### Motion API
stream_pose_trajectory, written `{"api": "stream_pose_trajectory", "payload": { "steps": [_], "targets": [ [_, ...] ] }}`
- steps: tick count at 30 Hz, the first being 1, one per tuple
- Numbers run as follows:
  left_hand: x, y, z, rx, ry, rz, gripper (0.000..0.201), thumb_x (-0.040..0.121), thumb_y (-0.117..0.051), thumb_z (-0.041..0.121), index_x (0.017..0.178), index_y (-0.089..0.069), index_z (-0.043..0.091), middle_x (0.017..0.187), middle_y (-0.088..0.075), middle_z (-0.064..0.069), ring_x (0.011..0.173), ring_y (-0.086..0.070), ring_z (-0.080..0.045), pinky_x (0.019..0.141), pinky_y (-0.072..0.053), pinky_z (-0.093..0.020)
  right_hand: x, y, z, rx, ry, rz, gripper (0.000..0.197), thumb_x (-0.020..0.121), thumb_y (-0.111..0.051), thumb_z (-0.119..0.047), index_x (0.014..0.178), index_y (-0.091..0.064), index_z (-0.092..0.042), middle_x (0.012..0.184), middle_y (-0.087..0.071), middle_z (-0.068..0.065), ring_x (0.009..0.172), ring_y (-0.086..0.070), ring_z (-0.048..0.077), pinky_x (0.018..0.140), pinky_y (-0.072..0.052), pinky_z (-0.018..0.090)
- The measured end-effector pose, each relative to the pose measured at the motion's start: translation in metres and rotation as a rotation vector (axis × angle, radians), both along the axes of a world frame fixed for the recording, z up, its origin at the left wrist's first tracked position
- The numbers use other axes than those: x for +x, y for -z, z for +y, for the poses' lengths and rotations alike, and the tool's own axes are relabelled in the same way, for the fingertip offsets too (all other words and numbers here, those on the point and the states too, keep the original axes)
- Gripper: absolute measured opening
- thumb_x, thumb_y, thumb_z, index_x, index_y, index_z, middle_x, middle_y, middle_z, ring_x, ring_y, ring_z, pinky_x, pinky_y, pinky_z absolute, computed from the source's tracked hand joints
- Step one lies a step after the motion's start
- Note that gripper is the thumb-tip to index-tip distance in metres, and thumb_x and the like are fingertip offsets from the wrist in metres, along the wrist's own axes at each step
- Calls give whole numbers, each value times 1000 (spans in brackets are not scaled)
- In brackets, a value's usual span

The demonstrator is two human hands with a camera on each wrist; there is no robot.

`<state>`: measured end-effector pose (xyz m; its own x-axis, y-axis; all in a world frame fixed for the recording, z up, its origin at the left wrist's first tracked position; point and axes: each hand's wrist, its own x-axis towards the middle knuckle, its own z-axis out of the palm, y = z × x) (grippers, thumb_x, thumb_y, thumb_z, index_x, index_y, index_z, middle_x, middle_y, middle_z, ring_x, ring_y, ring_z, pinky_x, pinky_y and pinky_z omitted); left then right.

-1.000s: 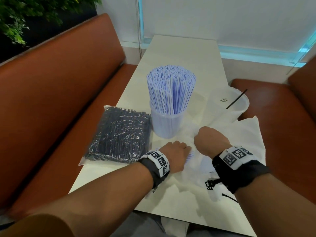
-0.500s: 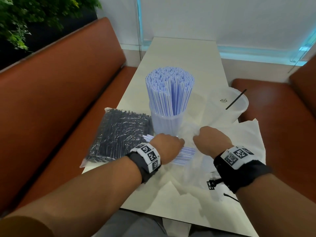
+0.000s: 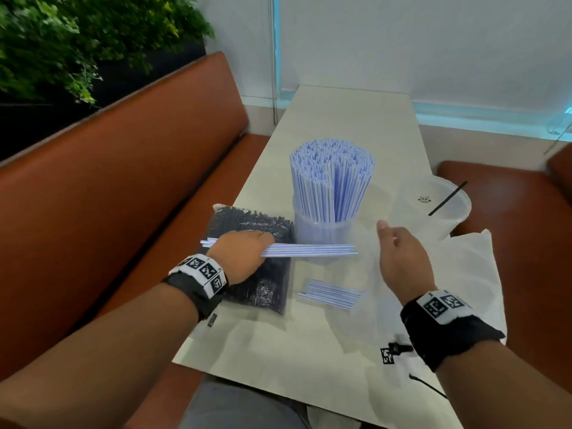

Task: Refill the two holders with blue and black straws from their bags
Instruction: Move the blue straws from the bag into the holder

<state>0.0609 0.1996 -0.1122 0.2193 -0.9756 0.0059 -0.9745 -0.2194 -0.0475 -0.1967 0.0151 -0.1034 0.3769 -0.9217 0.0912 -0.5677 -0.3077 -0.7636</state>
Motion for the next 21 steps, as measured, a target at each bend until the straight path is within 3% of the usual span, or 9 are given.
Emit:
{"api": "stream_pose_trajectory", "payload": {
  "steps": [3,5,8,11,12,15,17,21],
  "targets": [
    [-20,-6,-10,-79,55,52,19,96,-54,29,113,-54,20,102,-64,-4,89,-63,-29,71,-48,-38,13,-12,13,229,-30,-420,57,100,-36,-59,99,-70,-14,95,-71,4,96,-66,23,91,-51,43],
    [-39,-12,-21,-123,111,69,18,95,-57,28,110,-56,17,97,-64,-6,84,-63,-30,68,-48,-39,17,-17,19,440,-119,-477,51,105,-42,-50,97,-75,-11,92,-76,8,90,-71,20,84,-55,36],
    [-60,-21,-35,-185,124,83,19,90,-61,24,107,-57,16,95,-65,-6,83,-63,-31,65,-45,-36,12,-24,16,530,-37,-670,41,106,-46,-35,93,-74,-8,91,-78,12,92,-73,23,85,-54,36],
    [-80,-21,-46,-205,127,115,21,89,-60,26,109,-55,18,95,-64,-3,84,-64,-30,64,-44,-36,8,-24,19,502,-176,-568,18,99,-58,-11,93,-75,-9,93,-77,13,109,-69,21,83,-57,27],
    [-88,-21,-49,-201,137,137,22,91,-59,28,110,-55,20,95,-64,-2,84,-64,-29,63,-42,-35,9,-22,23,528,-203,-539,19,98,-59,-11,93,-76,-7,94,-77,14,111,-69,20,80,-58,26],
    [-100,-32,-57,-213,123,204,19,96,-55,31,114,-56,26,96,-64,2,86,-63,-26,62,-42,-32,8,-27,23,683,-81,-697,45,103,-51,-41,96,-74,-3,96,-77,16,97,-75,25,78,-59,31],
    [-97,-48,-58,-308,76,372,14,98,-57,30,111,-59,25,90,-62,4,82,-64,-24,64,-47,-33,5,-31,18,775,7,-794,53,103,-46,-51,101,-71,-5,100,-77,16,95,-75,26,79,-59,34],
    [-109,-94,-56,-786,-27,1149,9,89,-74,25,93,-65,28,80,-67,3,73,-66,-17,63,-54,-29,6,-25,23,970,26,-758,57,103,-44,-53,111,-66,-1,108,-75,20,97,-75,31,84,-58,40]
  ]
}}
